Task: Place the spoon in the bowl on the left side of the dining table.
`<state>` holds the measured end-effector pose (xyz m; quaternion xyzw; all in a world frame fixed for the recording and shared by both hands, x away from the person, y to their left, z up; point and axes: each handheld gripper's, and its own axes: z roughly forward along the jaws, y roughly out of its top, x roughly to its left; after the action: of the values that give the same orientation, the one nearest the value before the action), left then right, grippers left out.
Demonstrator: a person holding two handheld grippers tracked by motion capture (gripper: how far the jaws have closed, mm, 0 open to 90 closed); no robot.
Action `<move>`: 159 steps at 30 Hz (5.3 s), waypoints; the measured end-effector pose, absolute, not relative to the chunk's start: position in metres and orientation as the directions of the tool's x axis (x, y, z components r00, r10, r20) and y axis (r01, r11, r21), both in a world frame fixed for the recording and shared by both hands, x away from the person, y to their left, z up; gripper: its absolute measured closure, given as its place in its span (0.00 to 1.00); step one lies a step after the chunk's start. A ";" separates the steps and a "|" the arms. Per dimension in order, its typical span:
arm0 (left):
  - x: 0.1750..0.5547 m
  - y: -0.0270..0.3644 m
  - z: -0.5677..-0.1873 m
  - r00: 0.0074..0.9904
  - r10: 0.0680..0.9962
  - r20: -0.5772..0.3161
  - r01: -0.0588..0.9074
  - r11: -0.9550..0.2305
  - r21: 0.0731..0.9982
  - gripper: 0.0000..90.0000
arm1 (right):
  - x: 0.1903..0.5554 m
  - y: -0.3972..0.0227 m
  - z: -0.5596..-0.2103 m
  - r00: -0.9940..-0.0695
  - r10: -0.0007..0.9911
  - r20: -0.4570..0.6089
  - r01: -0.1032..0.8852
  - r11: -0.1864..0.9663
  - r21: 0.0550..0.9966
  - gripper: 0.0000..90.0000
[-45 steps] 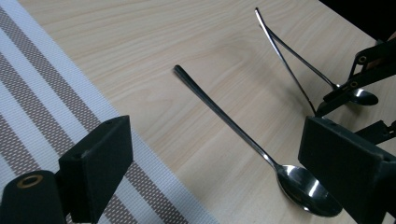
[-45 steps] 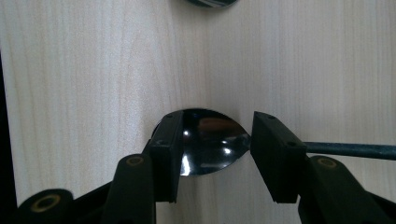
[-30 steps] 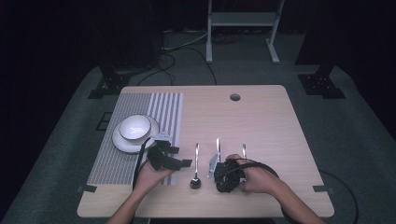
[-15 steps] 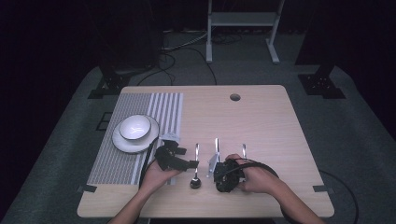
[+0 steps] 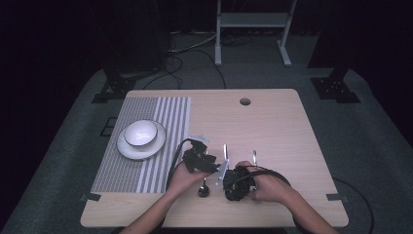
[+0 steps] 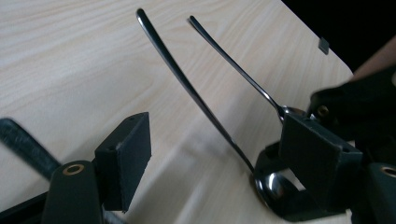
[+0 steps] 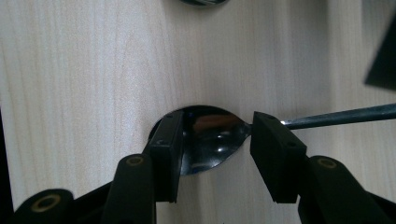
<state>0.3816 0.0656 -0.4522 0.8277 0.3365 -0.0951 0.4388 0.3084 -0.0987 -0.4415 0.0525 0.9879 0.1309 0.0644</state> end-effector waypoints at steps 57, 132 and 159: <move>0.414 0.037 -0.447 0.768 0.514 -0.383 0.617 -0.430 0.659 0.81 | 0.304 -0.102 -0.443 -0.980 0.095 -0.173 0.043 0.958 0.283 0.59; 0.416 0.061 -0.341 0.838 0.445 -0.316 0.498 -0.387 0.776 0.99 | 0.310 -0.209 -0.400 -0.917 0.387 -0.102 0.305 0.841 0.447 0.51; 0.436 0.113 -0.322 0.796 0.540 -0.274 0.512 -0.359 0.780 0.99 | 0.308 -0.239 -0.398 -0.888 0.451 -0.087 0.368 0.812 0.453 0.47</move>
<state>0.4357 0.1134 -0.3215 0.8242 0.3193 0.0149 0.4675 0.3081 -0.2391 -0.3979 0.2162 0.9470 0.2174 0.0954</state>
